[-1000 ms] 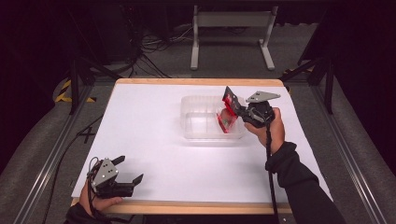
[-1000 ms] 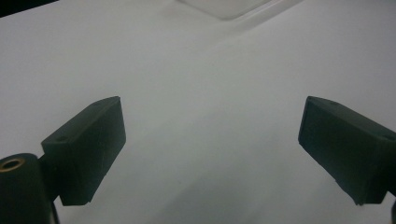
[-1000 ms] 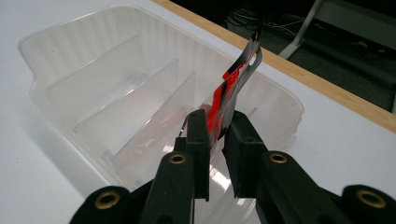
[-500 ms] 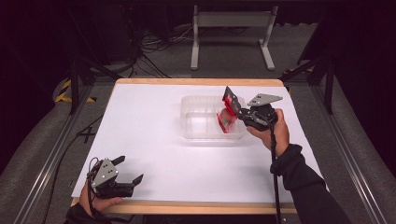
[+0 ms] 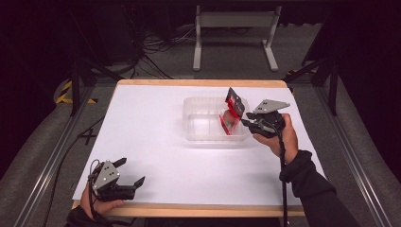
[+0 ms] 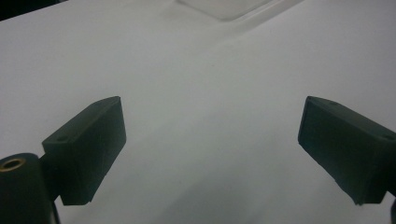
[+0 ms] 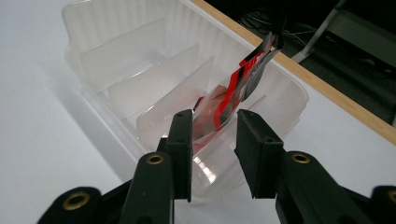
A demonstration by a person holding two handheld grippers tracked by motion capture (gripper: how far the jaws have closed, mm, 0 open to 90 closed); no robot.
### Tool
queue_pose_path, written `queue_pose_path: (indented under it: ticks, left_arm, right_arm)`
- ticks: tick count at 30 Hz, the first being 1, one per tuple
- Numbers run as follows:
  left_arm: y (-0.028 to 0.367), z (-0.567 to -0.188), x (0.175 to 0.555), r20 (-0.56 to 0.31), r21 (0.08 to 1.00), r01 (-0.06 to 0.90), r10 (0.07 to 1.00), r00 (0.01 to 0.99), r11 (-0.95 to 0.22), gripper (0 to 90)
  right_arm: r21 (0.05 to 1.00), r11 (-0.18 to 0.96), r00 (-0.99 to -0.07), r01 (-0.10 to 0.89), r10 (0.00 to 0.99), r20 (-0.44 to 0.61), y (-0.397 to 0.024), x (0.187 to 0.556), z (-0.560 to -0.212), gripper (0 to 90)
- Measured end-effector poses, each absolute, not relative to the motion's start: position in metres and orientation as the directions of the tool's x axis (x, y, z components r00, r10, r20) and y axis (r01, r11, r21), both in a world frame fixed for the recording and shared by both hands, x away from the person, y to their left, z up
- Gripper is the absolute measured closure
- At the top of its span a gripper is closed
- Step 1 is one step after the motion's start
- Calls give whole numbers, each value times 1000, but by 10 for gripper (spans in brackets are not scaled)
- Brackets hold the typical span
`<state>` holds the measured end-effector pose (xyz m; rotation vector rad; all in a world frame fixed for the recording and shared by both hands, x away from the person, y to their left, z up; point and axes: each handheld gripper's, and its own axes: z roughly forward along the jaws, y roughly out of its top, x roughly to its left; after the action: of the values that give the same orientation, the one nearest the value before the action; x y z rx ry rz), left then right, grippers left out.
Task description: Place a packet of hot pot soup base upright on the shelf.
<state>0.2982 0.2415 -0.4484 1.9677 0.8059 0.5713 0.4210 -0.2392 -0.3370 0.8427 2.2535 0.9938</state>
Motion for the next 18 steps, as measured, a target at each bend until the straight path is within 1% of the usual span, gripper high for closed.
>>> queue_pose_path:
  ticks: [5, 18]
  left_arm:
    - [241, -448, 298, 77, 875, 304, 727, 682, -378, 84]
    - [241, -448, 298, 77, 873, 305, 725, 685, -380, 84]
  right_arm:
    - [772, 557, -671, 306, 702, -240, -243, 412, -337, 636]
    - [769, 577, -683, 276, 680, -265, -256, 396, -341, 566]
